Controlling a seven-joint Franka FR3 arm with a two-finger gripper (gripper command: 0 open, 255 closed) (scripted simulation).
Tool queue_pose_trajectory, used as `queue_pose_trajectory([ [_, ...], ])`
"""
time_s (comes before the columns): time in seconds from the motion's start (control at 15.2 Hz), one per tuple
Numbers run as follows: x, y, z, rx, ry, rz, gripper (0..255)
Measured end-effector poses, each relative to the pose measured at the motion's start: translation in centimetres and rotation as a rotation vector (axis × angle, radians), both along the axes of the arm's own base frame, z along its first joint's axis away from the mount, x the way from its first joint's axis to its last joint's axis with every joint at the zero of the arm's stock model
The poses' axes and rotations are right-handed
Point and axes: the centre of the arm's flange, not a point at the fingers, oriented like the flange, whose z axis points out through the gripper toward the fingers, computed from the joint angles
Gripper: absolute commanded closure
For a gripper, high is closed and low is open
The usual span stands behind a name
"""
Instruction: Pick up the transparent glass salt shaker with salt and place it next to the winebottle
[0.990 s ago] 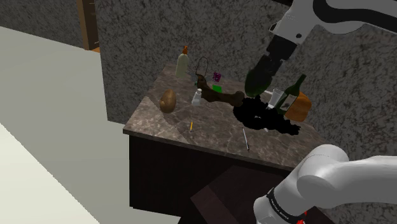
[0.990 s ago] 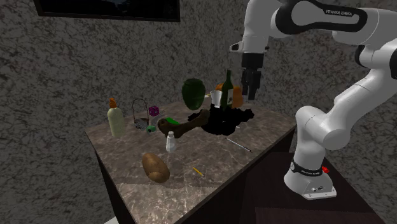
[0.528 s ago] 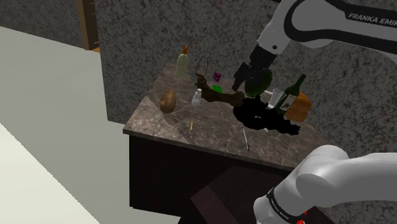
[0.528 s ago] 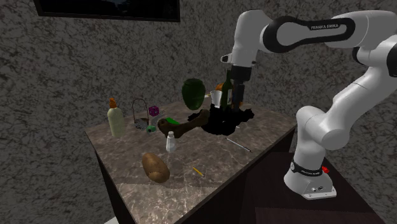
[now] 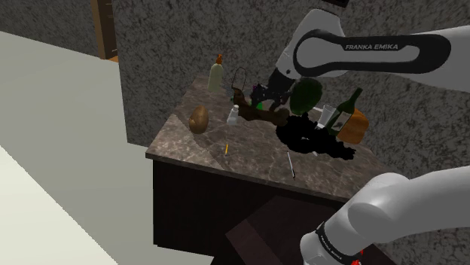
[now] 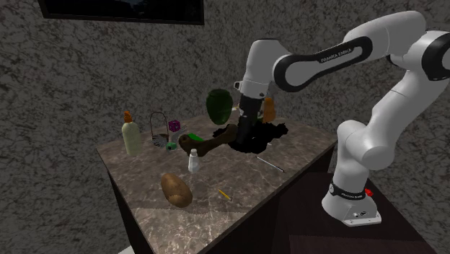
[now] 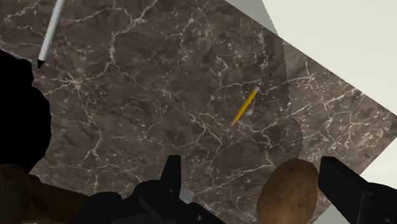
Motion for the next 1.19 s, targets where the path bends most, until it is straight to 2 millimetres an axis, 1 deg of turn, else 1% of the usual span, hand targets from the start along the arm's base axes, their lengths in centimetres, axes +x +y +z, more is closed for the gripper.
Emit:
queue_pose_trajectory([
  [0.07,1.0,-0.2,-0.7,-0.004,-0.01,-0.026,0],
  [0.2,2.6,-0.1,-2.2,-0.012,-0.028,-0.078,0],
  [0.26,3.8,-0.5,-2.8,-0.016,-0.038,-0.104,0],
  [0.46,6.0,-1.0,-5.2,-0.028,-0.066,-0.182,0],
  [0.66,9.0,-1.8,-7.6,-0.039,-0.093,-0.259,0],
  [0.79,10.5,-2.3,-9.2,-0.047,-0.112,-0.31,0],
  [0.99,13.6,-3.8,-11.3,-0.057,-0.14,-0.389,0],
  [1.06,14.3,-4.6,-11.8,-0.062,-0.15,-0.415,0],
  [1.19,15.9,-5.6,-13.3,-0.069,-0.168,-0.466,0],
])
